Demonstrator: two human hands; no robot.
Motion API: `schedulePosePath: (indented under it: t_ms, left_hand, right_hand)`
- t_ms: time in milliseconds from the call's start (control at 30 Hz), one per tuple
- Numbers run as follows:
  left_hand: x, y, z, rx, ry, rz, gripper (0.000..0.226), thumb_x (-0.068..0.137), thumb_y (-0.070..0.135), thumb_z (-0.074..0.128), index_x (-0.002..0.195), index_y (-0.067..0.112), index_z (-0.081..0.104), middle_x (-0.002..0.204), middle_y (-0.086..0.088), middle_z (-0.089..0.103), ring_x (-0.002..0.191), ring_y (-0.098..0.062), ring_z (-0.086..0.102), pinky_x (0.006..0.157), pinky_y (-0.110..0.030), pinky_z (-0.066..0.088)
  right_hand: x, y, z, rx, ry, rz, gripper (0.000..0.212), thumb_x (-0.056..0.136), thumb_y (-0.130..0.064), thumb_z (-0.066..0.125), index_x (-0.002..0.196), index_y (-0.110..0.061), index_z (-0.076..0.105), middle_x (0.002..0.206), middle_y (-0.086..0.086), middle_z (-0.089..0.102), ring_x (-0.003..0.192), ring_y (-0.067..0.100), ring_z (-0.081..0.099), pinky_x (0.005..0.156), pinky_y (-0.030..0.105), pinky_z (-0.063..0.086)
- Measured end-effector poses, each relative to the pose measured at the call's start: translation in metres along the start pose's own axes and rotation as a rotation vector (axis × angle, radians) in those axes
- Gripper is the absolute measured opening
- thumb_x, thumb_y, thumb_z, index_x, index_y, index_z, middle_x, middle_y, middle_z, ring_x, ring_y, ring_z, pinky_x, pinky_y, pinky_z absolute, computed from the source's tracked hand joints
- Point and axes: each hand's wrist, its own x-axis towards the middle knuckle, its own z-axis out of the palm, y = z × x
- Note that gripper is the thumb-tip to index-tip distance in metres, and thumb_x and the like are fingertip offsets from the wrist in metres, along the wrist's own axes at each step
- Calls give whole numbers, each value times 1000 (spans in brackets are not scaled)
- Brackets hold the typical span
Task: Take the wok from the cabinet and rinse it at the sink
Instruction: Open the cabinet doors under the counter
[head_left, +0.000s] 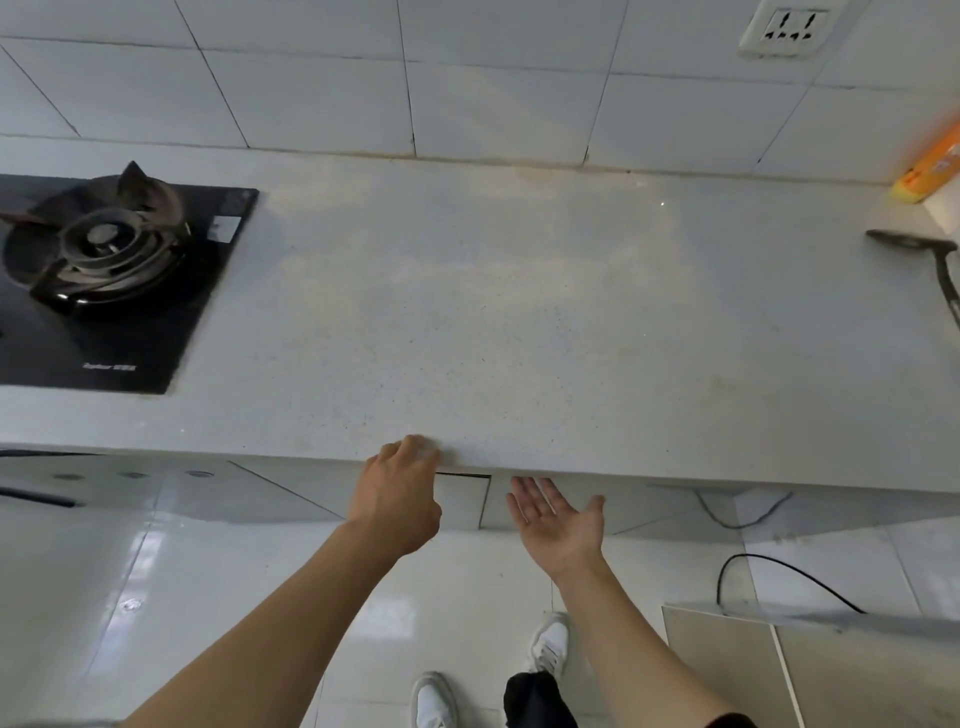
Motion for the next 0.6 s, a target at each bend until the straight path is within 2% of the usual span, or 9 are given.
schedulePosePath:
  t_ms: [233,433,600]
  left_hand:
    - [-5,-1,1,8,8,19,57,80,18,58,135,20,44,147,-1,35,127,-25,41,105,-32,37]
    - [-5,0,0,14,1,18,57,80,17,58,135,20,43,146,-1,35,126,-25,40,104,-33,38]
    - [-5,3,-3,47,-23,7,54,80,18,58,132,19,45,143,-3,37,123,-26,43,103,-35,39]
  right_hand:
    - [4,8,8,-14,61,-55,80,93,-66,29,132,1,47,133,24,51,119,38,54,103,47,42]
    - [-2,9,21,60,30,-81,76,95,-63,31,148,-7,27,153,17,29,140,35,31,113,51,30]
    - [2,10,17,17,18,-80,76,96,-62,28,147,-6,28,153,17,31,138,35,34,113,50,31]
